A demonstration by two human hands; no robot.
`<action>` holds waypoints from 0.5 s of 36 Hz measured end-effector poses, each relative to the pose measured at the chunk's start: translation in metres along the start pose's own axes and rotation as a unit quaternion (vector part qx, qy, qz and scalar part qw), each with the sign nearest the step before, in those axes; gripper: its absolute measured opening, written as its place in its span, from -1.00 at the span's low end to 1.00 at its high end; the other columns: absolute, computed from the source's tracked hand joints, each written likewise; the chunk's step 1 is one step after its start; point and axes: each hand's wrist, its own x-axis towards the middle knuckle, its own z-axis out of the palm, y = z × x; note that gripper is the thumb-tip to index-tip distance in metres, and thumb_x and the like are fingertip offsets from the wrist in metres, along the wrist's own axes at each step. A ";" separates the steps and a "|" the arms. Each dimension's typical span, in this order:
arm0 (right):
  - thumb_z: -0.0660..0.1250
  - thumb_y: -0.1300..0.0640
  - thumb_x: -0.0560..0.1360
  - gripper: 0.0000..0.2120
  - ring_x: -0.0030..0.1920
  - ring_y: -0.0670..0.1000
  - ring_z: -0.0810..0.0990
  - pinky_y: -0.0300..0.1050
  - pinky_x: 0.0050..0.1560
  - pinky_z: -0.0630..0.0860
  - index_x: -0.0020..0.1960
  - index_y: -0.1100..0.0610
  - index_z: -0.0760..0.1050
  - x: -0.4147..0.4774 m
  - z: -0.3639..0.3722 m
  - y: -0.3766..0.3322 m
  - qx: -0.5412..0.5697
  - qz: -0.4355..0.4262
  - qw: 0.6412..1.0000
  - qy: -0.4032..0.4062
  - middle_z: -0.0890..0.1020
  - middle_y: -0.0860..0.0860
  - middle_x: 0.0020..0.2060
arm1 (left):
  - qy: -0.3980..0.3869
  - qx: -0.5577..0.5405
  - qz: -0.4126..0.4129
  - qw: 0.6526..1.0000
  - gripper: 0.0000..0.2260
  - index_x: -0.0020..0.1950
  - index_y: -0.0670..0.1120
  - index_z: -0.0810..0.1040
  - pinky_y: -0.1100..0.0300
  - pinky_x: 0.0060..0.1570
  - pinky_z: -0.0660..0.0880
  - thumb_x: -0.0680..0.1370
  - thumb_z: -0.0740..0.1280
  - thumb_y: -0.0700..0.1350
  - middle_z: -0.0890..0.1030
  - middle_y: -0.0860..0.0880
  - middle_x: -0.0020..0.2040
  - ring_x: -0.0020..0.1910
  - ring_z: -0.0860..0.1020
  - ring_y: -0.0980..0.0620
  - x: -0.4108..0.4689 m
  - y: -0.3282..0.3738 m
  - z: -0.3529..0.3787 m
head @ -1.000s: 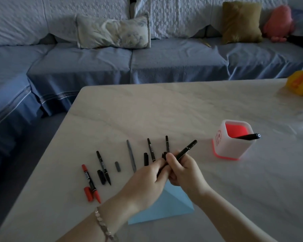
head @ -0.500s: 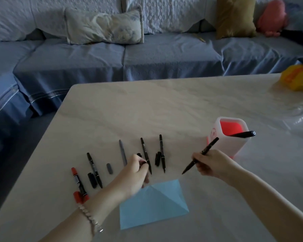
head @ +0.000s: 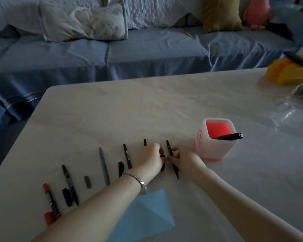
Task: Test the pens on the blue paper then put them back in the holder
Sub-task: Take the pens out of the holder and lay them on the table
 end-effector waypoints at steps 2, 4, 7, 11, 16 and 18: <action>0.35 0.05 0.47 -0.62 -0.14 0.07 0.53 -0.17 -0.18 0.39 0.23 0.17 0.43 -0.002 0.005 0.002 -0.016 -0.013 1.000 0.003 0.58 0.09 -0.14 | -0.001 0.008 0.011 1.000 -0.87 0.02 -0.12 0.55 0.23 -0.14 0.40 0.51 0.35 -0.12 0.62 -0.11 0.02 0.02 0.56 -0.07 0.002 -0.002 0.002; 0.33 0.05 0.48 -0.68 -0.10 0.12 0.57 -0.13 -0.17 0.42 0.17 0.18 0.46 -0.004 0.008 0.004 -0.018 -0.018 1.000 0.013 0.58 0.09 -0.16 | 0.006 0.005 0.015 1.000 -0.87 0.01 -0.13 0.56 0.20 -0.10 0.44 0.51 0.35 -0.12 0.63 -0.11 0.00 0.00 0.57 -0.07 0.002 -0.005 0.003; 0.33 0.04 0.49 -0.69 -0.11 0.10 0.57 -0.14 -0.15 0.43 0.16 0.18 0.47 -0.007 0.008 0.008 0.014 -0.008 0.999 0.036 0.63 0.12 -0.07 | 0.011 0.001 0.012 1.000 -0.85 0.05 -0.13 0.55 0.16 -0.04 0.47 0.51 0.35 -0.13 0.62 -0.09 0.00 0.00 0.56 -0.07 0.001 -0.009 0.005; 0.31 0.13 0.49 -0.74 -0.17 0.01 0.51 -0.16 -0.11 0.45 0.17 0.14 0.48 -0.015 0.009 0.008 0.043 -0.015 0.998 0.042 0.54 -0.02 -0.20 | 0.012 -0.005 0.015 1.000 -0.83 0.10 -0.12 0.52 0.17 -0.03 0.47 0.52 0.33 -0.14 0.60 -0.09 0.02 0.01 0.56 -0.07 -0.004 -0.013 0.006; 0.28 0.18 0.49 -0.69 -0.14 -0.02 0.52 -0.23 -0.07 0.45 0.24 0.12 0.46 -0.030 0.000 0.001 0.027 -0.063 0.997 0.018 0.56 -0.03 -0.15 | 0.027 -0.018 0.020 0.999 -0.85 0.09 -0.12 0.50 0.24 -0.16 0.42 0.52 0.31 -0.18 0.59 -0.07 0.00 -0.11 0.54 0.01 -0.008 -0.013 0.010; 0.27 0.17 0.49 -0.69 -0.09 0.06 0.57 -0.16 0.00 0.49 0.23 0.11 0.48 -0.037 -0.012 0.001 -0.038 -0.108 0.992 0.058 0.60 0.03 -0.06 | 0.032 -0.019 0.024 0.999 -0.85 0.10 -0.13 0.49 0.31 -0.24 0.37 0.54 0.28 -0.20 0.56 -0.04 -0.03 -0.21 0.48 0.10 -0.011 -0.013 0.007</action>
